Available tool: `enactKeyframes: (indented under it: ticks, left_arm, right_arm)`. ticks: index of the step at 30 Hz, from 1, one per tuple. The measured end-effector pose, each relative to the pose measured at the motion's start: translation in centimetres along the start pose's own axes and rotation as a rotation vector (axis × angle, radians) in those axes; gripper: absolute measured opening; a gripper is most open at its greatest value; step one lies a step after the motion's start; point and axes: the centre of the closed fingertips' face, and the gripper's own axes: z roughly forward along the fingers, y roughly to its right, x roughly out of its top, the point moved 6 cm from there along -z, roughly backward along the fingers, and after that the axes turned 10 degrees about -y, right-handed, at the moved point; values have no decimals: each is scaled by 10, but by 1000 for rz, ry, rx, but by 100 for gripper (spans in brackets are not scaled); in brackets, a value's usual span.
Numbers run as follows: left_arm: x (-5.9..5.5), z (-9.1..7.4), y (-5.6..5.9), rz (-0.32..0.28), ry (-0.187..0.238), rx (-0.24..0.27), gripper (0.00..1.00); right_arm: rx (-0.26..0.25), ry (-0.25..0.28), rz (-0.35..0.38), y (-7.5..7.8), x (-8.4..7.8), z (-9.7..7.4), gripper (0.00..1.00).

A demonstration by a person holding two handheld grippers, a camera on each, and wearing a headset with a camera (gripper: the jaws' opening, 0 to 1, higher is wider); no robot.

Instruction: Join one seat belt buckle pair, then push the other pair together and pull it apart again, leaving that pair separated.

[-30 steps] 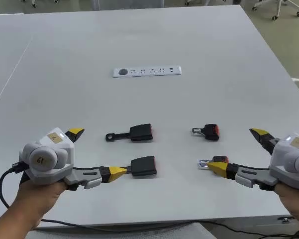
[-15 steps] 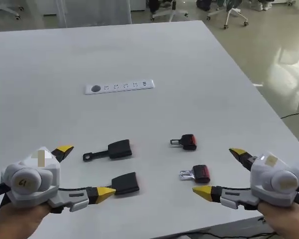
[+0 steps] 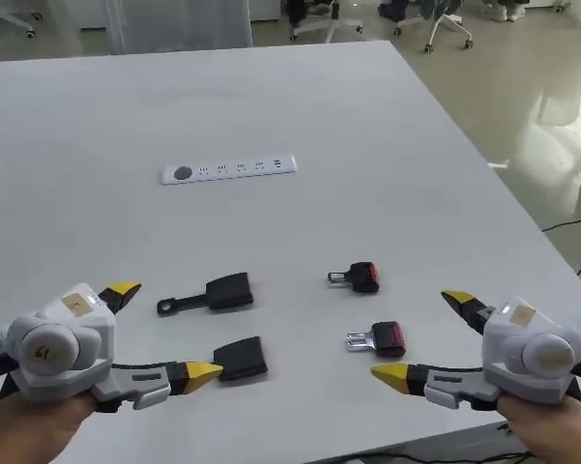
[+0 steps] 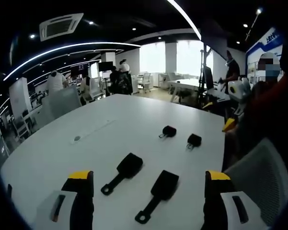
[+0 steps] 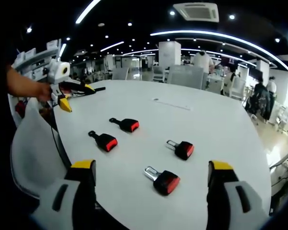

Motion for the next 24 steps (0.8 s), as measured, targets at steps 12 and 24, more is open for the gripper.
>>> enactKeyframes:
  ticks: [12,24]
  left_arm:
    - [5,-2,3,14,3,-7,97]
    - [4,-4,6,17,3,-10,97]
  right_arm:
    - [-8,8,9,0,1,-4,98]
    - [-5,18,19,-2,1,-8,96]
